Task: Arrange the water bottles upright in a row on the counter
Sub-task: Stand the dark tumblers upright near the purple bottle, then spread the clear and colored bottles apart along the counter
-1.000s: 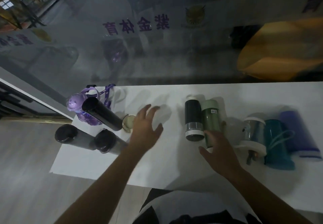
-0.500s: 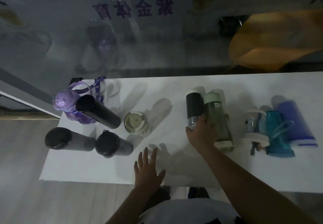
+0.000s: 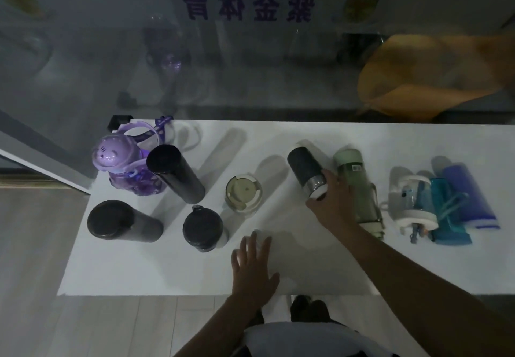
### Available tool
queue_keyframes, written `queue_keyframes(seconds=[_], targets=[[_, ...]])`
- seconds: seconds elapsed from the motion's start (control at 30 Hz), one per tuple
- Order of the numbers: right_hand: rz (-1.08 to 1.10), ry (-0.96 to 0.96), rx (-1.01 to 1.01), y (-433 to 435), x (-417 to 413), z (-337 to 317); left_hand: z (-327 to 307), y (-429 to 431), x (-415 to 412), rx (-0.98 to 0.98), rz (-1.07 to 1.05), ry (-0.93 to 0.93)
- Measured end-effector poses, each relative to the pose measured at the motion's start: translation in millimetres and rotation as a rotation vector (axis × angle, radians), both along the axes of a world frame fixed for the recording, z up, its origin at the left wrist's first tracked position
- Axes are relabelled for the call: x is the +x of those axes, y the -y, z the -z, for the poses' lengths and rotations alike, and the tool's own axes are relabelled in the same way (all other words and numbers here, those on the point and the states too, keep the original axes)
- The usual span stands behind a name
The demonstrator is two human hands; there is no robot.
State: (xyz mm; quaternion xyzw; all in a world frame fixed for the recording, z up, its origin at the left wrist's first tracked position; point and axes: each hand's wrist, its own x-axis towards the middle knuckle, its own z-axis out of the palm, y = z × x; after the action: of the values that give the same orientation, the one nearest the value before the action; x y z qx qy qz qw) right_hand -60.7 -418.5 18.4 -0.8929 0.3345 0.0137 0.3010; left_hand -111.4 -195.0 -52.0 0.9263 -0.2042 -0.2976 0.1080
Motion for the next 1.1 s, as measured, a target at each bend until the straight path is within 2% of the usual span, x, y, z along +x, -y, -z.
queue_keyframes(seconds=[0.2,0.37,0.63,0.8,0.93,1.1], targets=[[-0.158,-0.015,-0.190,6,37,-63,0,1,17,0.070,0.112,-0.024],[-0.299,-0.179,-0.199,1,61,-101,-1,4,20,0.079,0.152,-0.048],[-0.445,-0.244,-0.235,-22,57,-101,0,4,22,0.104,0.203,-0.056],[-0.502,-0.187,-0.211,-20,50,-84,-4,13,25,0.079,0.174,-0.106],[-0.485,-0.087,-0.074,-9,40,-80,-9,28,24,0.040,0.202,-0.099],[-0.300,0.081,-0.043,27,4,-86,-19,61,20,-0.081,0.179,-0.125]])
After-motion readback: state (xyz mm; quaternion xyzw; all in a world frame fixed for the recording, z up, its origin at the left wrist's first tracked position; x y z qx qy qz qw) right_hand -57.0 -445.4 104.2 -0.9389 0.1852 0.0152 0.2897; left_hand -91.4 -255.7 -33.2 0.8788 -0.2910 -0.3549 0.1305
